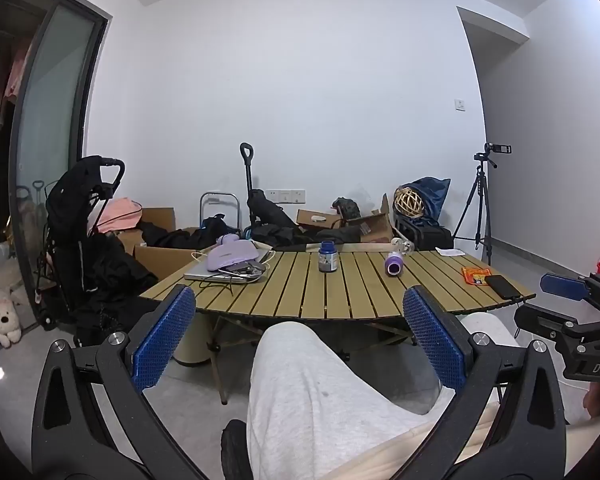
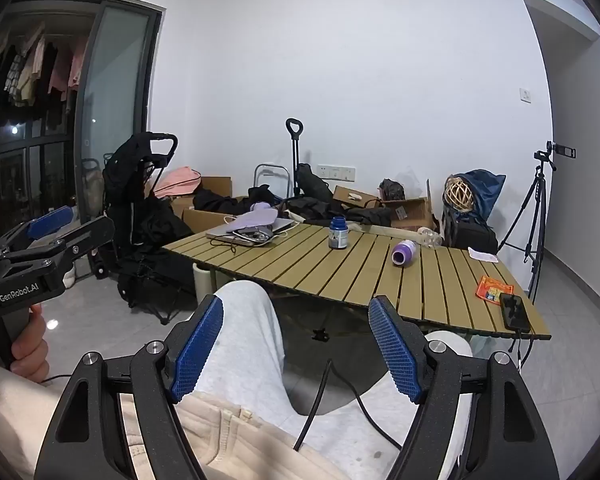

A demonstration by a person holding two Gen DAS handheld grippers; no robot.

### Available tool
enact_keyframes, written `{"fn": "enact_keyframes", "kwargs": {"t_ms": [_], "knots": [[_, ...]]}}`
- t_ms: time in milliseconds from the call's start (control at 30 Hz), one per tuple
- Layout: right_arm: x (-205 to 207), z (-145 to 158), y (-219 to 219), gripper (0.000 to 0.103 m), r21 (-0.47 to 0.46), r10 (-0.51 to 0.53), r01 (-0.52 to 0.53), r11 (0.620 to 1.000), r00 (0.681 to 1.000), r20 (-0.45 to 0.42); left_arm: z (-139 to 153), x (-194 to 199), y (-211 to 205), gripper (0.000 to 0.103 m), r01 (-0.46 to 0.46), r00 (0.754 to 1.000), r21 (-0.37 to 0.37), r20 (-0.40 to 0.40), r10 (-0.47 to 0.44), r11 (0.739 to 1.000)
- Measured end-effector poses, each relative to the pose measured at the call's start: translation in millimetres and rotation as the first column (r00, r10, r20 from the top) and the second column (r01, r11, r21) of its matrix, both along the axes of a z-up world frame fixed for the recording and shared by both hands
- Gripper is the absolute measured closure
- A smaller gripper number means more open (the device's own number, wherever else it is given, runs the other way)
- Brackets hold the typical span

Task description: Flip cup upright

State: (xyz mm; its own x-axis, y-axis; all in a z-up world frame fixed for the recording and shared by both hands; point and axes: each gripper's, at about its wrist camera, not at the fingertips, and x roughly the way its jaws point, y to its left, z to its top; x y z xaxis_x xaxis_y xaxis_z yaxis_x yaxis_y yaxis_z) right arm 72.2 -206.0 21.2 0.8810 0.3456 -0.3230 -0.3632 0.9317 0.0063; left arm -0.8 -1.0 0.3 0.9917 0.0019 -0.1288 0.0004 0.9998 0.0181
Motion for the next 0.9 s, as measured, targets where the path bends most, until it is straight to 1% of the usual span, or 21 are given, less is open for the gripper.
{"fn": "enact_keyframes", "kwargs": {"t_ms": [900], "knots": [[0.1, -0.6, 0.8, 0.023, -0.003, 0.000, 0.000, 1.000, 1.000, 0.001, 0.3, 0.4, 1.6, 0.000, 0.000, 1.000, -0.004, -0.006, 0.000, 1.000]]}}
